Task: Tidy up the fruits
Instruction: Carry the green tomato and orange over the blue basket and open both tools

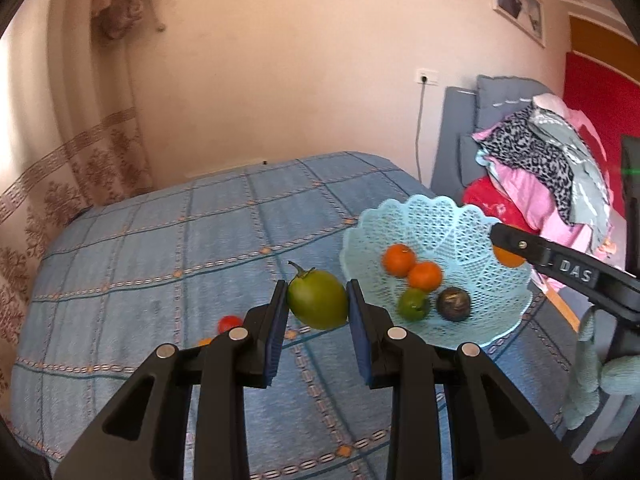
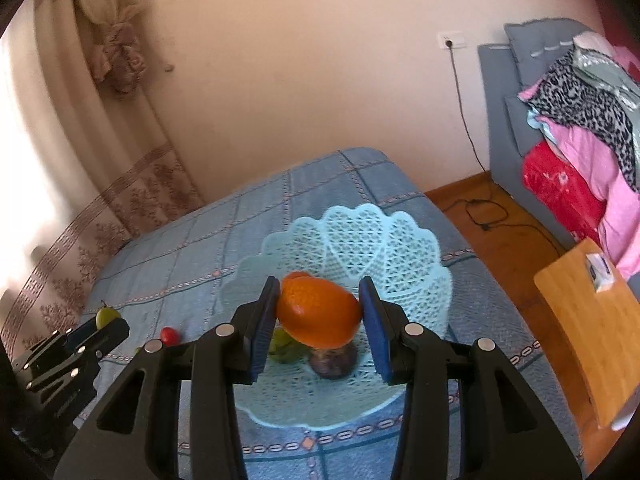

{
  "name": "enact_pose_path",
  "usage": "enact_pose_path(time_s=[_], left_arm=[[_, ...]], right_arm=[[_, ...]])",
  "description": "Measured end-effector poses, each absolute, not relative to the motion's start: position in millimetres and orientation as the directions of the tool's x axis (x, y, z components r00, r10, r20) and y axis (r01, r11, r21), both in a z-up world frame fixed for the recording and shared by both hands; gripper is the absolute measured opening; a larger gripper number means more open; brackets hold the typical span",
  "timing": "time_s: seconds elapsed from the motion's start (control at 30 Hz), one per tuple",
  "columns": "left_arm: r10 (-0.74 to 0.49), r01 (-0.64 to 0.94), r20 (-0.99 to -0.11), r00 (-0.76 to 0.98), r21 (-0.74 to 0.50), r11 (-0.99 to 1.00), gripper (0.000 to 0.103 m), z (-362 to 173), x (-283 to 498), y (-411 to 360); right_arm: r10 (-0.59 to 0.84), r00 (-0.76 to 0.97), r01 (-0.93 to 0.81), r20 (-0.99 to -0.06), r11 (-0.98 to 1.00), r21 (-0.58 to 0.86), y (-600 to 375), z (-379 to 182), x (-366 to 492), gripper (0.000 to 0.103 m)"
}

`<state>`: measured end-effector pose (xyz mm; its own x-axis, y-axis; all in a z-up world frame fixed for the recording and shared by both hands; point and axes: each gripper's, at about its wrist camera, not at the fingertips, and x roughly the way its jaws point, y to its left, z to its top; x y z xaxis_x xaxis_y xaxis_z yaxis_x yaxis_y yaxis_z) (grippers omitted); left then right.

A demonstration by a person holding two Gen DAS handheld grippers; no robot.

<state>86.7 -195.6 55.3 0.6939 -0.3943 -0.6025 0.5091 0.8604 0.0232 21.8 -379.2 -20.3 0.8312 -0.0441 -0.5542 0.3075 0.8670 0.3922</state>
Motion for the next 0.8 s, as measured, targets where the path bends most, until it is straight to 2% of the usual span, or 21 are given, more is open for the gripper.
enact_pose_path(time_s=[0.33,0.77,0.8], left_arm=[[-0.437,0.596,-0.641,0.631,0.041,0.802,0.030,32.5,85.8,-252.6],[-0.467,0.660,-0.658,0.591,0.061,0.749,0.030,19.5,81.0,-286.0],[-0.466,0.661,-0.661,0.588,0.060,0.748,0.035,18.9,81.4,-286.8]], right_arm=[[-0.053,0.815,0.334,-0.577,0.857,0.393,-388.9,-28.5,26.6,0.042],[-0.048,0.810,0.351,-0.584,0.838,0.418,-396.1,-33.7,26.7,0.043],[-0.044,0.809,0.352,-0.586,0.834,0.424,-396.9,-34.5,26.9,0.043]])
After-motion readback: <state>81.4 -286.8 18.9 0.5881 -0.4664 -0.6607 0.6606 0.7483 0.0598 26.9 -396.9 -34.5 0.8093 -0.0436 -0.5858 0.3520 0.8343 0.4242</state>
